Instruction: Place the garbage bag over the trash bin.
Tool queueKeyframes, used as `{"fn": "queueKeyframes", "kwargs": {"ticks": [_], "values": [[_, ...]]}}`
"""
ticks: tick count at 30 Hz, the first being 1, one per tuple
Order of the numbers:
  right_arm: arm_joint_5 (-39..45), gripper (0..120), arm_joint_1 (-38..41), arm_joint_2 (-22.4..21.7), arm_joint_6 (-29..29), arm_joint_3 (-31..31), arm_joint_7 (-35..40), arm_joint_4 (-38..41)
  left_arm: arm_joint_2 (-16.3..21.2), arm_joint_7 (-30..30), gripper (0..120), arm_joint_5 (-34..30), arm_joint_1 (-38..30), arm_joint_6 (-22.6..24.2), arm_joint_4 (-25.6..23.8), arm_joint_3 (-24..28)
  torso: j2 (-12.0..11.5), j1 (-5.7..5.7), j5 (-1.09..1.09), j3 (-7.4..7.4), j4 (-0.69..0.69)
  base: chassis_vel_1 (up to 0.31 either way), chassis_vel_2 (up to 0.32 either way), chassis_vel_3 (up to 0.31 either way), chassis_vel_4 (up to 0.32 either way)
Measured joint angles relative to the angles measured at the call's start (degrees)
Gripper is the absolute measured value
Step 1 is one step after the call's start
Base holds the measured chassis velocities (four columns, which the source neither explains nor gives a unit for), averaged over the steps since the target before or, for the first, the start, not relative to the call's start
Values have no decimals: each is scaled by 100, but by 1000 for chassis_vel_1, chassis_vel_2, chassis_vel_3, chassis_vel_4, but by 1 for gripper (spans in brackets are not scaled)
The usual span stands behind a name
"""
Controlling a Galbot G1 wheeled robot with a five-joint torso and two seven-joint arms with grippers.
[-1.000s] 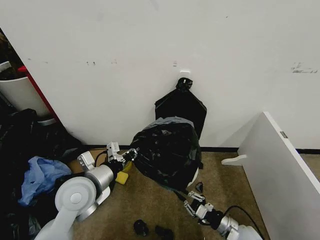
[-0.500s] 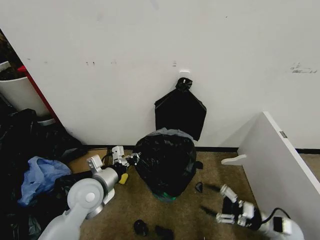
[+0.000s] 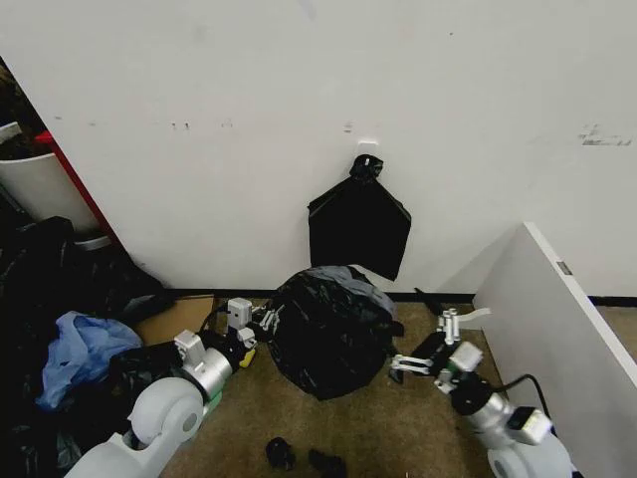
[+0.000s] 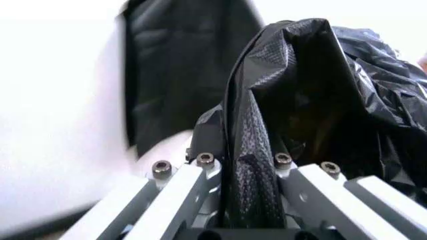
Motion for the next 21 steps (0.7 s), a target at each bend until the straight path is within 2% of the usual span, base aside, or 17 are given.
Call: {"fn": "queueKeyframes", "kwargs": {"ticks": [2, 4, 8, 12, 14, 15, 21], "values": [[-407, 100, 105, -25, -62, -106, 312, -96, -1, 442, 5, 256, 77, -356, 50, -48, 0, 0, 1, 0, 0, 0, 0, 0, 0], [-598, 100, 162, -23, -82, -167, 464, -169, -5, 603, 5, 421, 129, -518, 64, -77, 0, 0, 1, 0, 0, 0, 0, 0, 0], [-968, 91, 201, 9, -43, -163, 526, -271, -12, 668, 5, 547, 158, -584, 80, -109, 0, 0, 1, 0, 0, 0, 0, 0, 0], [-1712, 75, 178, 56, 81, 128, 585, -351, -28, 664, 5, 631, 135, -581, 136, -120, -1, 0, 1, 0, 0, 0, 0, 0, 0], [-1812, 66, 143, 50, 91, 189, 653, -355, -50, 641, 5, 658, 109, -574, 200, -113, -1, 0, 1, 0, -1, 0, 0, 0, 0], [-1812, 66, 143, 50, 91, 189, 653, -355, -50, 641, 5, 658, 109, -574, 200, -113, -1, 0, 1, 0, -1, 0, 0, 0, 0], [-1768, 41, 145, 1, 144, 338, 539, -509, -90, 616, 5, 663, 79, -509, 268, -84, -1, 0, 1, 0, 0, 0, 0, 0, 0]]}}
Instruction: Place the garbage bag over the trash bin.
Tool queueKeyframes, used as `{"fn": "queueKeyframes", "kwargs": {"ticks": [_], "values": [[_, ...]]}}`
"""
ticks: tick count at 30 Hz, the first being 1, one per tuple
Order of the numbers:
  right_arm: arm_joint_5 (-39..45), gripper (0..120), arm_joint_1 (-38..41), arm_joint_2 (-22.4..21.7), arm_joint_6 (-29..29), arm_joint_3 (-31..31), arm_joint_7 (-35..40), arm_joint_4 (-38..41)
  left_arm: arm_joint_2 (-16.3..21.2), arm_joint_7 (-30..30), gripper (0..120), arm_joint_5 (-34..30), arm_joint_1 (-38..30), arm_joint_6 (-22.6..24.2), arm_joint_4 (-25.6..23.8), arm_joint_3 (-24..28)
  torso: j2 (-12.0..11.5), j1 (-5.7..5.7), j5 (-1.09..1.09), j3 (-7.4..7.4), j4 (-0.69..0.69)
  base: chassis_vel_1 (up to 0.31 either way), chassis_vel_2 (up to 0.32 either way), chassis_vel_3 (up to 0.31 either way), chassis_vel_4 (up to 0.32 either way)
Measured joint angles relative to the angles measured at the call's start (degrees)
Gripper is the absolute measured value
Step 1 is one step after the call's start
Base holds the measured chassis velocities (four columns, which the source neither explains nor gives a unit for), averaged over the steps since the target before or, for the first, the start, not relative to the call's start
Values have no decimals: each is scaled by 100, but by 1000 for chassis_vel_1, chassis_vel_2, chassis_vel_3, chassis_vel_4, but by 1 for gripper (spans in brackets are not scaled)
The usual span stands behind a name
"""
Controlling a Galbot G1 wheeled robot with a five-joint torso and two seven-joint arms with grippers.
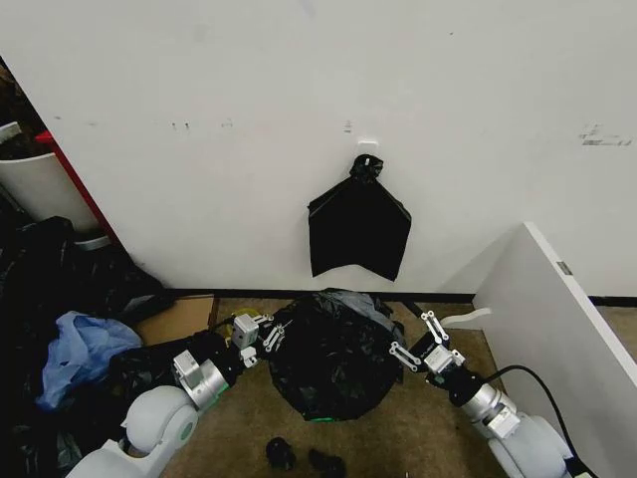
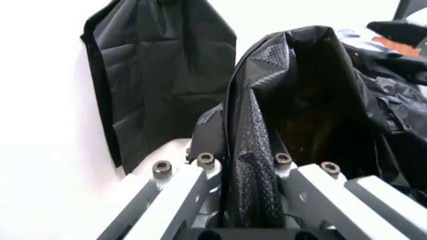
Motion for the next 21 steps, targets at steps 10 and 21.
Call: {"fn": "queueKeyframes", "kwargs": {"ticks": [10, 21], "values": [[804, 8, 136, -64, 27, -37, -352, -277, 24, 119, 5, -23, 51, 36, -24, -22, 0, 0, 0, 0, 1, 0, 0, 0, 0], [1283, 0, 279, -96, 35, -10, -876, -579, -40, 233, 5, -40, 6, 12, 43, -42, 0, 0, 0, 0, 1, 0, 0, 0, 0]]}}
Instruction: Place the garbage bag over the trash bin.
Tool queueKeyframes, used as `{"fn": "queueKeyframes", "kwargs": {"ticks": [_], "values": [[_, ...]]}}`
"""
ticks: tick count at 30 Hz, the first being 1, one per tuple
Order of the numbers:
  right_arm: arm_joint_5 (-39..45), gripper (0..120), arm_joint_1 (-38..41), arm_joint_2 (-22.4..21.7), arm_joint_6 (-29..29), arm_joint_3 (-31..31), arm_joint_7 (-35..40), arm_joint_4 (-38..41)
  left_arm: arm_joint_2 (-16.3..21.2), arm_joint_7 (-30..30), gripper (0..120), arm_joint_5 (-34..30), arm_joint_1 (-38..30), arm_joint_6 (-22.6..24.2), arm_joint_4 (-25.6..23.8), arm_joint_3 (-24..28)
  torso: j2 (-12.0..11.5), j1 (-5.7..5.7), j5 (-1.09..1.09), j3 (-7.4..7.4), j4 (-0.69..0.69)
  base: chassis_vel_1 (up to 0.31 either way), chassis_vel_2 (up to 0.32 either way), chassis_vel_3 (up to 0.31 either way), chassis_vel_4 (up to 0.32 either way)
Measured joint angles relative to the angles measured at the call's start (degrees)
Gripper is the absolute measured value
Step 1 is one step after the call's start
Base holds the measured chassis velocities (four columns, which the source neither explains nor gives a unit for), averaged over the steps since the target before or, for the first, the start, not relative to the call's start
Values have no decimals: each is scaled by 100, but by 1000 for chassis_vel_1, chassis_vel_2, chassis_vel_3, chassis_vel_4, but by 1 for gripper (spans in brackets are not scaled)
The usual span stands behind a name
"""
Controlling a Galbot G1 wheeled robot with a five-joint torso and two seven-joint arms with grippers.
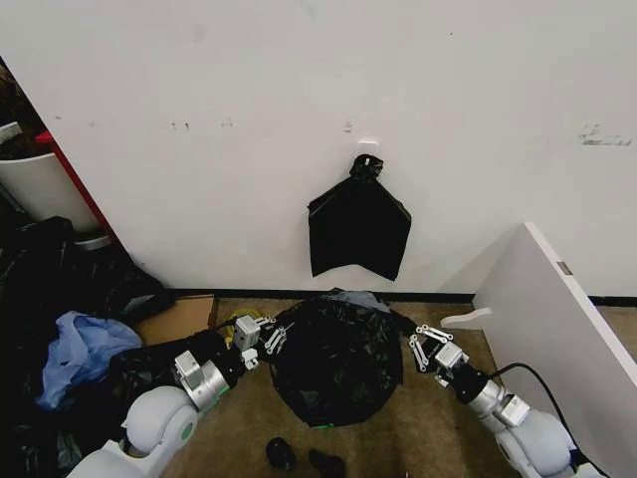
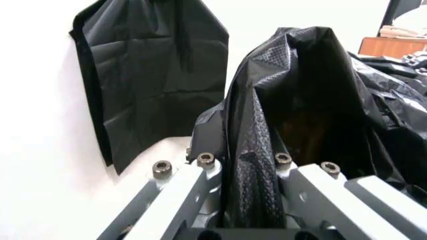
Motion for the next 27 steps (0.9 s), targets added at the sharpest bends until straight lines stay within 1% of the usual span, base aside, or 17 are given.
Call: {"fn": "queueKeyframes", "kwargs": {"ticks": [5, 9, 14, 15, 17, 18, 20, 21, 23, 27], "values": [[13, 0, 52, 7, -39, 130, 195, -154, 8, 144, 5, 58, -38, -27, 93, -38, 0, 0, 0, 0, 0, 0, 0, 0, 0], [116, 0, 87, 10, -62, 145, 359, -267, 9, 497, 5, 134, -80, -43, 185, -48, 0, 0, 0, 0, 0, 0, 0, 0, 0], [272, 0, 97, 37, 4, 123, 345, -373, -58, 790, 5, 210, -106, -71, 270, -57, 0, 0, 0, 0, -1, 0, 0, 0, 0], [396, 0, 76, 36, 76, 112, 252, -377, -76, 798, 5, 219, -108, -85, 293, -57, 0, 0, 0, 0, 0, 0, 0, 0, 0], [738, 0, 39, 29, 249, 170, -221, -378, -107, 787, 5, 232, -116, -132, 353, -80, 0, 0, 0, 0, 0, 0, 0, 0, 0], [738, 0, 39, 29, 249, 170, -221, -378, -107, 787, 5, 232, -116, -132, 353, -80, 0, 0, 0, 0, 0, 0, 0, 0, 0], [902, 0, 43, 42, 389, 317, -690, -389, -141, 716, 5, 231, -127, -163, 407, -124, 0, 0, -1, 0, 0, 0, 0, 0, 0], [920, 0, 43, 56, 420, 356, -785, -388, -168, 690, 5, 225, -131, -172, 427, -144, 0, 0, -1, 0, 0, 0, 0, 0, 0], [928, 1, 34, 71, 438, 377, -814, -369, -207, 669, 5, 213, -132, -189, 448, -167, 0, 0, -1, 0, 0, 0, 0, 0, 0], [918, 18, -111, 185, 448, 381, -441, -166, -370, 641, 5, 188, -117, -262, 588, -171, 0, 0, -2, 0, 0, 0, 0, 0, 0]]}}
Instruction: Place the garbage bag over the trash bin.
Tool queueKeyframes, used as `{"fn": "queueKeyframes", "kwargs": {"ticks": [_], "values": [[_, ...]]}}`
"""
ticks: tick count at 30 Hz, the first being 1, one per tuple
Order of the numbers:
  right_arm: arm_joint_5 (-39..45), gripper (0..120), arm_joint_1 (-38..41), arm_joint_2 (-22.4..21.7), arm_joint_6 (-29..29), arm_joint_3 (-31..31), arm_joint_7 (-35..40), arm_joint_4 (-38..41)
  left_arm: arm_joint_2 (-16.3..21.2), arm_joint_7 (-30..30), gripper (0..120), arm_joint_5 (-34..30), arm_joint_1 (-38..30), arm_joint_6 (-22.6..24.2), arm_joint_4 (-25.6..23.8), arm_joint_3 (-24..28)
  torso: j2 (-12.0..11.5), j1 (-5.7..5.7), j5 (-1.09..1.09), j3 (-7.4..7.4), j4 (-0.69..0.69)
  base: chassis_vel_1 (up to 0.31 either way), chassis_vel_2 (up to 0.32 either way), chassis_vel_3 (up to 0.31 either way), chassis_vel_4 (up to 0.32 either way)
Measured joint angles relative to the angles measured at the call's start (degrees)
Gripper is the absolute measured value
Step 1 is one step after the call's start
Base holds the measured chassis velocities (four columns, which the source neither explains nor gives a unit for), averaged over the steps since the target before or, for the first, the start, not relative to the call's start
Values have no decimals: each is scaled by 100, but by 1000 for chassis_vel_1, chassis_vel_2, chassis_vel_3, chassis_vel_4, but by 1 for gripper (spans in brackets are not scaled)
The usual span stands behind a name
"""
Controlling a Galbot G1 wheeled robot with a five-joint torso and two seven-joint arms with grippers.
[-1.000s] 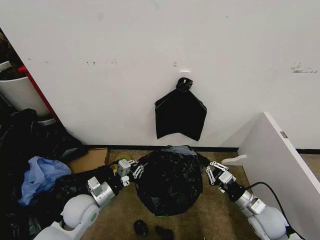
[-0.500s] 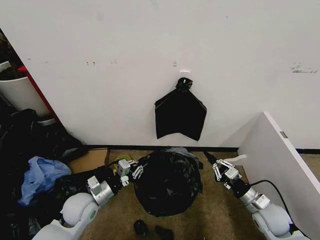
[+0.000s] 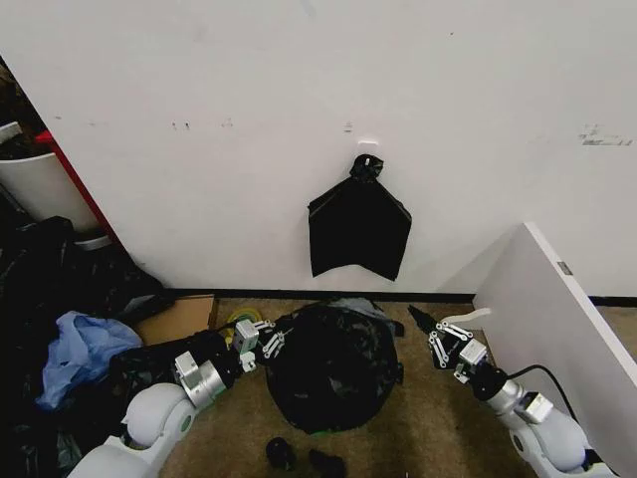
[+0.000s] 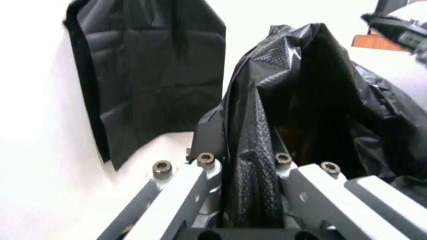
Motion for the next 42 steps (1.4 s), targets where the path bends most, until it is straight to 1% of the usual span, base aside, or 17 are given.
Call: {"fn": "queueKeyframes", "kwargs": {"ticks": [2, 3, 5, 6, 8, 10, 11, 13, 14, 16, 18, 20, 23, 28, 31, 36, 42], "values": [[-159, 28, -51, 54, -34, 35, 329, 57, 4, -10, 5, 3, -36, -9, 50, 64, 0, 0, 2, 0, 0, 0, 0, 0, 0], [-159, 28, -51, 54, -34, 35, 329, 57, 4, -10, 5, 3, -36, -9, 50, 64, 0, 0, 2, 0, 0, 0, 0, 0, 0], [-248, 33, -77, 71, -82, 64, 574, 104, 33, -9, 5, 8, -89, -19, 83, 121, 0, 0, 1, 0, -1, 0, 0, 0, 0], [-261, 39, -88, 88, -97, 74, 682, 131, 39, -10, 5, 8, -122, -23, 113, 147, 0, 0, 2, 0, -1, 0, 0, 0, 0], [-235, 47, -110, 114, -113, 81, 762, 180, 31, -11, 5, 7, -181, -25, 186, 181, 0, 0, 2, 0, 0, 0, 0, 0, 0], [-119, 57, -140, 128, -116, 98, 728, 236, -4, -11, 5, 6, -234, -25, 267, 212, 0, 0, 1, 0, 0, 0, 0, 0, 0], [-119, 57, -140, 128, -116, 98, 728, 236, -4, -11, 5, 6, -234, -25, 267, 212, 0, 0, 1, 0, 0, 0, 0, 0, 0], [7, 65, -165, 147, -116, 138, 584, 293, -30, -6, 5, 6, -241, -26, 286, 219, 0, 0, 0, 0, 0, 0, 0, 0, 0], [23, 66, -170, 158, -116, 151, 560, 310, -33, -5, 5, 6, -239, -27, 286, 219, 0, 0, 1, 0, -1, 0, 0, 0, 0], [43, 79, -203, 169, -127, 191, 516, 379, -27, -2, 5, 4, -201, -43, 264, 210, 0, 0, 1, 0, 0, 0, 0, 0, 0], [46, 80, -211, 167, -128, 199, 502, 394, -18, -1, 5, 4, -187, -52, 255, 205, 0, 0, 0, 0, 0, 0, 0, 0, 0], [49, 89, -211, 176, -127, 208, 479, 398, -3, 1, 5, 4, -167, -61, 233, 187, 0, 0, 2, 0, 0, 0, 0, 0, 0], [32, 98, -205, 195, -126, 198, 465, 378, 0, 4, 5, -2, -157, -69, 197, 173, 0, 0, 1, 0, 0, 0, 0, 0, 0], [38, 100, -208, 228, -136, 157, 408, 431, -2, 25, 5, -2, -157, -93, 193, 168, 1, 0, 1, 0, 0, 0, 0, 0, 0], [379, 100, -239, 216, -239, 123, 155, 523, -1, 32, 5, -2, -143, -109, 161, 148, 1, 0, 1, 0, 0, 0, 0, 0, 0], [1297, 100, -264, 131, -653, 64, -412, 650, 31, 48, 5, -13, -105, -163, 105, 70, 1, 0, 1, 0, 0, 0, 0, 0, 0], [1608, 100, -174, 122, -835, 45, -473, 615, 10, 51, 5, -7, -37, -214, 20, 15, 1, 0, 1, 0, 0, 0, 0, 0, 0]]}}
